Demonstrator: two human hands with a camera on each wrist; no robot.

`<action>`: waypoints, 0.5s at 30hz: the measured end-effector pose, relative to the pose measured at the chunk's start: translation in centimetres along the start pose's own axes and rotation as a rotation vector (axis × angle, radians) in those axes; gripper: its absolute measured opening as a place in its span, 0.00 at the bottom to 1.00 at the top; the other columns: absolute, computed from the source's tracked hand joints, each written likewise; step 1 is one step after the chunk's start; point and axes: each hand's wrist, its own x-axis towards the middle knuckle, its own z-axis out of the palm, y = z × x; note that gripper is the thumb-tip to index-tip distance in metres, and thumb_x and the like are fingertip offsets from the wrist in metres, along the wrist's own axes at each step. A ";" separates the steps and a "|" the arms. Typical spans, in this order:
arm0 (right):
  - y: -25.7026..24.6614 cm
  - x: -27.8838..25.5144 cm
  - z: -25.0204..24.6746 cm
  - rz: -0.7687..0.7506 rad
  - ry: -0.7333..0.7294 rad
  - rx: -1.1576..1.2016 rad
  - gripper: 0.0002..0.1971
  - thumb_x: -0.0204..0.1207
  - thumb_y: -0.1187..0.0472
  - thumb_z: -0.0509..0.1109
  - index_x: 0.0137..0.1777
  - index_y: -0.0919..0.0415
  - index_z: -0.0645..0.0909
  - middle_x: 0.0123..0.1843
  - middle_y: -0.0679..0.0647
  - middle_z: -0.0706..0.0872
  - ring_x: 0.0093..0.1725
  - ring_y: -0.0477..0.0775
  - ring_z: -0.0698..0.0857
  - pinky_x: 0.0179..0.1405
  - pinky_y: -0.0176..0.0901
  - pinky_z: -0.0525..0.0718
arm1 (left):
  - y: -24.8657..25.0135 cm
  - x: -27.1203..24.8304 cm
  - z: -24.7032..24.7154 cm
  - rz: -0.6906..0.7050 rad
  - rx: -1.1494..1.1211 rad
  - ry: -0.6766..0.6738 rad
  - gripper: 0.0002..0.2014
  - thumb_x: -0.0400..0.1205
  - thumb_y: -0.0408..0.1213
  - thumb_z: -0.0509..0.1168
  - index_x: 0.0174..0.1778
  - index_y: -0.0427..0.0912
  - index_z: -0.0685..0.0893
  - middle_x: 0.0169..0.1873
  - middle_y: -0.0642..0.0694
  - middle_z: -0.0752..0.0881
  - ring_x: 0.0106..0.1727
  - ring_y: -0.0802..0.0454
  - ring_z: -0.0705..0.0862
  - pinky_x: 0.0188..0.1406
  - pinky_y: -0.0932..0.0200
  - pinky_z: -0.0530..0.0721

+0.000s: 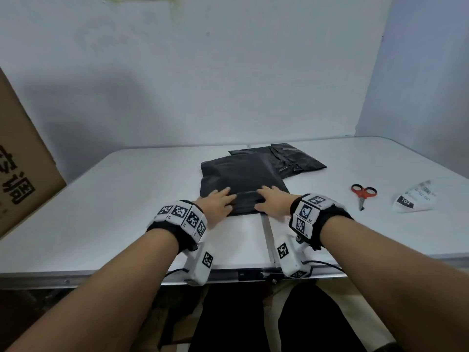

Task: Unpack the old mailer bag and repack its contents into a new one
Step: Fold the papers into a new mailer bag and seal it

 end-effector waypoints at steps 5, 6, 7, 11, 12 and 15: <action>0.1 0.5 0.8 0.019 -0.056 -0.086 0.27 0.81 0.51 0.60 0.79 0.57 0.65 0.80 0.59 0.66 0.76 0.64 0.71 0.77 0.53 0.68 | 1.0 0.6 0.6 -0.011 0.060 -0.121 0.24 0.90 0.41 0.41 0.84 0.46 0.52 0.85 0.44 0.45 0.84 0.32 0.47 0.83 0.37 0.51; 0.3 0.5 0.9 0.048 -0.051 -0.101 0.28 0.80 0.48 0.60 0.78 0.57 0.66 0.79 0.60 0.67 0.75 0.65 0.72 0.75 0.54 0.69 | 0.6 0.7 0.6 -0.007 0.096 -0.120 0.23 0.90 0.39 0.40 0.83 0.44 0.53 0.85 0.44 0.44 0.84 0.32 0.47 0.82 0.36 0.52; 0.5 0.4 0.9 0.083 -0.044 -0.114 0.29 0.79 0.46 0.60 0.78 0.58 0.66 0.78 0.61 0.68 0.75 0.66 0.72 0.75 0.55 0.69 | 0.3 0.5 0.6 -0.003 0.158 -0.129 0.23 0.90 0.36 0.40 0.83 0.43 0.54 0.85 0.44 0.43 0.84 0.32 0.47 0.81 0.35 0.55; 1.5 0.4 1.3 0.121 -0.002 -0.120 0.30 0.81 0.44 0.57 0.79 0.59 0.66 0.80 0.65 0.65 0.79 0.67 0.66 0.78 0.57 0.65 | -0.9 0.2 0.4 -0.045 0.274 -0.186 0.25 0.88 0.33 0.43 0.83 0.46 0.52 0.85 0.45 0.45 0.83 0.31 0.52 0.80 0.35 0.60; 1.7 0.4 1.4 0.122 0.006 -0.119 0.30 0.81 0.44 0.56 0.79 0.59 0.66 0.80 0.65 0.65 0.79 0.67 0.65 0.78 0.57 0.65 | -0.8 0.1 0.1 -0.047 0.290 -0.197 0.25 0.88 0.35 0.42 0.83 0.45 0.53 0.85 0.45 0.49 0.83 0.33 0.55 0.80 0.37 0.60; 2.0 0.6 1.0 0.113 0.019 -0.050 0.29 0.81 0.45 0.57 0.77 0.61 0.69 0.77 0.64 0.71 0.76 0.65 0.71 0.75 0.52 0.70 | -0.2 -0.1 -2.3 -0.037 0.270 -0.170 0.25 0.89 0.44 0.42 0.80 0.40 0.63 0.81 0.41 0.64 0.80 0.40 0.65 0.80 0.48 0.61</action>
